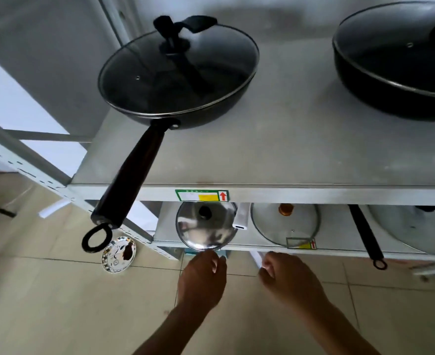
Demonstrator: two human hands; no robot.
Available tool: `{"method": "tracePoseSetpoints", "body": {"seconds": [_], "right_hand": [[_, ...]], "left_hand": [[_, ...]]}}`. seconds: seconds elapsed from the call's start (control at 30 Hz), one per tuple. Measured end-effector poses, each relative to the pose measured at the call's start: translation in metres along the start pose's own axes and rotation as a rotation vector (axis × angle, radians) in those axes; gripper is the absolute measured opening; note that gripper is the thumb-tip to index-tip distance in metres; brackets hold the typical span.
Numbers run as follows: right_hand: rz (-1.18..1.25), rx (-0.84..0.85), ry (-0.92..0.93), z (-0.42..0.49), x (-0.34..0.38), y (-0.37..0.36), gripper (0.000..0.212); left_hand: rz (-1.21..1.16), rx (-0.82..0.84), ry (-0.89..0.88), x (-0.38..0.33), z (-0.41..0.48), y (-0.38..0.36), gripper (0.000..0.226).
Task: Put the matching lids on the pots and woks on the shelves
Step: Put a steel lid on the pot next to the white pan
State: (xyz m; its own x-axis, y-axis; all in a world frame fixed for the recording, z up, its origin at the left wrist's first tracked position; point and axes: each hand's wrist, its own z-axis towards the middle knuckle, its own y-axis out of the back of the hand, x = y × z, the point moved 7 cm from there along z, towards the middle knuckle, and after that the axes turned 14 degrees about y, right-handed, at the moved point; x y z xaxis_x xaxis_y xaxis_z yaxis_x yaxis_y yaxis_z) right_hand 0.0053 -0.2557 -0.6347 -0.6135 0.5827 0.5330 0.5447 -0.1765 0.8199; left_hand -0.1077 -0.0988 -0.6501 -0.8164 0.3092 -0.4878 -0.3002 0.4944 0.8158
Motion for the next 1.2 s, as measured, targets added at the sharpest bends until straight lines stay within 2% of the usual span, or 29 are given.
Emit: {"method": "tracePoseSetpoints", "body": {"seconds": [0.13,0.33,0.43,0.53,0.63,0.67,0.77,0.83,0.9,1.07,1.17,1.2], "right_hand": [[0.027,-0.049,0.068,0.054,-0.013,-0.028,0.025],[-0.096,-0.242,0.306,0.133,0.001,-0.057,0.023],[-0.128,-0.286,0.402,0.176,0.023,-0.088,0.033],[-0.264,-0.313,0.395,0.219,0.039,-0.131,0.046],[-0.338,-0.291,0.298,0.253,0.032,-0.167,0.061],[-0.340,-0.297,0.270,0.261,0.027,-0.173,0.061],[-0.259,-0.342,0.268,0.270,0.016,-0.176,0.032],[-0.207,-0.313,0.300,0.268,0.012,-0.179,0.019],[-0.194,-0.321,0.343,0.258,0.013,-0.179,0.023],[-0.123,-0.450,0.390,0.215,0.017,-0.161,0.037],[-0.095,-0.516,0.334,0.199,0.004,-0.159,0.041],[-0.077,-0.549,0.317,0.195,0.000,-0.158,0.040]], "left_hand": [[0.033,-0.067,0.015,0.017,0.058,-0.024,0.020],[-0.124,-0.203,0.023,0.043,0.133,-0.048,0.014],[-0.223,-0.303,0.029,0.058,0.180,-0.051,0.014],[-0.329,-0.357,0.089,0.077,0.226,-0.051,0.020],[-0.377,-0.353,0.154,0.094,0.262,-0.054,0.023],[-0.380,-0.361,0.146,0.096,0.272,-0.053,0.023],[-0.408,-0.363,0.141,0.096,0.302,-0.053,0.022],[-0.442,-0.298,0.114,0.091,0.321,-0.059,0.018],[-0.495,-0.240,0.061,0.087,0.338,-0.066,0.016],[-0.468,-0.250,-0.051,0.073,0.370,-0.055,0.039],[-0.403,-0.213,-0.058,0.075,0.373,-0.053,0.021],[-0.368,-0.201,-0.057,0.076,0.370,-0.052,0.024]]}}
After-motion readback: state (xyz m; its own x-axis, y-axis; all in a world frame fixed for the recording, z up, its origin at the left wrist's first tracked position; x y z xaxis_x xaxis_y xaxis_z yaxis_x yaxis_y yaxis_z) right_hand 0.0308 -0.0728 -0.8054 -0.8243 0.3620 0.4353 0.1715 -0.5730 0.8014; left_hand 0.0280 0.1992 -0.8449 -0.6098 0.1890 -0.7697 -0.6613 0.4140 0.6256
